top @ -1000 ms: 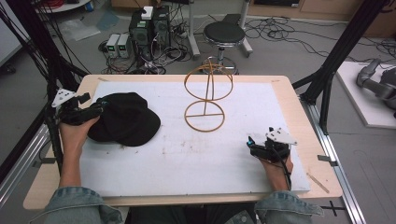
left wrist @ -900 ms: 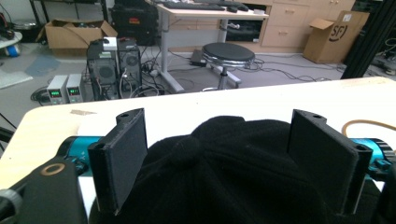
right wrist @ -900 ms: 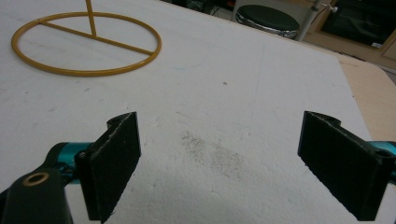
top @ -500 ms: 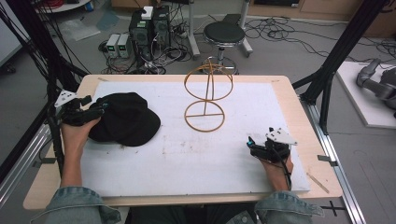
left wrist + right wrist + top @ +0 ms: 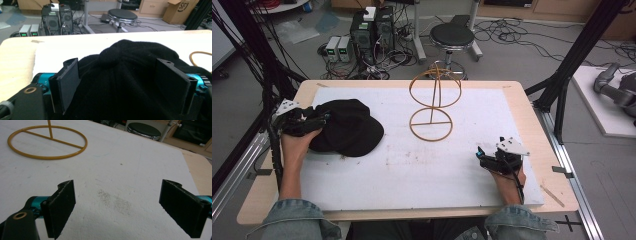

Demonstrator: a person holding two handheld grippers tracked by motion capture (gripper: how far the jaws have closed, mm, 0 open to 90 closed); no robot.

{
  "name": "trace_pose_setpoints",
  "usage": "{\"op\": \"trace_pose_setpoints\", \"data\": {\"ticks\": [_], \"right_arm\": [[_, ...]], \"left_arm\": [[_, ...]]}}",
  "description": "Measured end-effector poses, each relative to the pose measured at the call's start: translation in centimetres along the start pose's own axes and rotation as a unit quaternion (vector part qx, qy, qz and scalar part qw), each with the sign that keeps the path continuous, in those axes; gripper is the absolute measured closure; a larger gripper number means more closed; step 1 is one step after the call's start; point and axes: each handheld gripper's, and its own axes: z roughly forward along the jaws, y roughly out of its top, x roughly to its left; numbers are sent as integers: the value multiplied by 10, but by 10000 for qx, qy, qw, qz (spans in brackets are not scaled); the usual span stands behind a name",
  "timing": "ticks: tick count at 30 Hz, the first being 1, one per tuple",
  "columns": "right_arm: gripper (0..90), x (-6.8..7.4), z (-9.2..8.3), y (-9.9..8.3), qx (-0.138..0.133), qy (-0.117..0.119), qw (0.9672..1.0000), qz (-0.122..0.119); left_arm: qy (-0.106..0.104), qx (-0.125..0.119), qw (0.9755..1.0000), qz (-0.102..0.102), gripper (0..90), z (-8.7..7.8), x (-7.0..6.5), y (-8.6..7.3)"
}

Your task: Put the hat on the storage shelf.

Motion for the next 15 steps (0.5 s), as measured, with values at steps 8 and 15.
{"op": "trace_pose_setpoints", "data": {"ticks": [8, 15], "right_arm": [[134, 0, 0, 0, 5, 10, 10000, 3], [134, 0, 0, 0, 2, 12, 10000, -1]], "left_arm": [[-15, 199, 9998, 92, 375, 4, -1, -3], [8, 328, 9993, 185, 599, 4, -2, -4]]}}
